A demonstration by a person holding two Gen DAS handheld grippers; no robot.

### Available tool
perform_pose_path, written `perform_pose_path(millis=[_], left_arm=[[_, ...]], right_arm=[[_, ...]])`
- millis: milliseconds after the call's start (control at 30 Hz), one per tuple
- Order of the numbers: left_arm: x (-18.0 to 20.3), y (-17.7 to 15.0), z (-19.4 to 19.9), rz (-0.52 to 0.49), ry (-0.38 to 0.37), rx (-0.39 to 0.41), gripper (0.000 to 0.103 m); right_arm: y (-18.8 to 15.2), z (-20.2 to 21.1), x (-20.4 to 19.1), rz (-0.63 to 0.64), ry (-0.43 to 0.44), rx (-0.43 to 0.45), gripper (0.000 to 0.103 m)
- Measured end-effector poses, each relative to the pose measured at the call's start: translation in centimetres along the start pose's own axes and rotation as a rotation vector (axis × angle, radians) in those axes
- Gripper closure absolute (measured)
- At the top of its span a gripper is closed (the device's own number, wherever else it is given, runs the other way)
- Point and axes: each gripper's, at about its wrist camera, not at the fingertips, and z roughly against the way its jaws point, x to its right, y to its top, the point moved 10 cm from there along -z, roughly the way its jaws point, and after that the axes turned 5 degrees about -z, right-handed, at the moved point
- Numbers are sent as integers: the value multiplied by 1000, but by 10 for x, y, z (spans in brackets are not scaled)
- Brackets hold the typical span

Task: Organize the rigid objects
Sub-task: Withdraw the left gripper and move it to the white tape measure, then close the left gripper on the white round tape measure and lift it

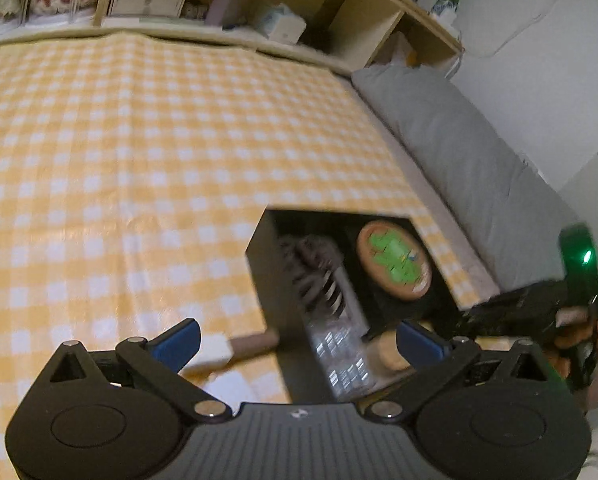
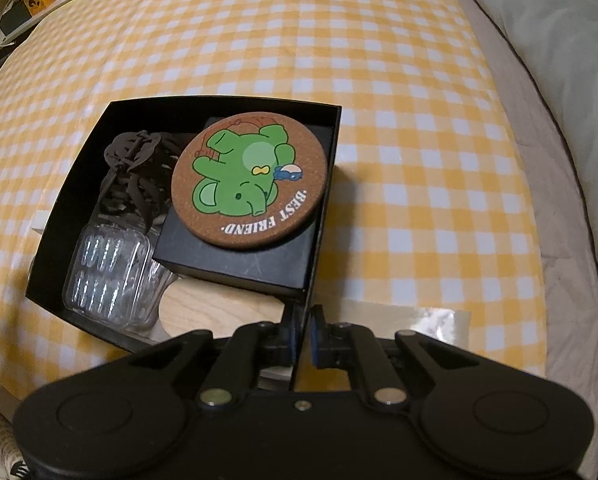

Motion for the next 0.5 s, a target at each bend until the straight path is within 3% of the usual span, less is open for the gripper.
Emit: perform_pose_path(millis=[233,500], left_arm=[[-14,-48,-24,-104,11,-155,10],[-11,-60,-45,-189,59,-166,21]], right_arm=[[-1,0,-5,13,-10,-3,96],[-2,-2,-1,23,-16,-16,96]])
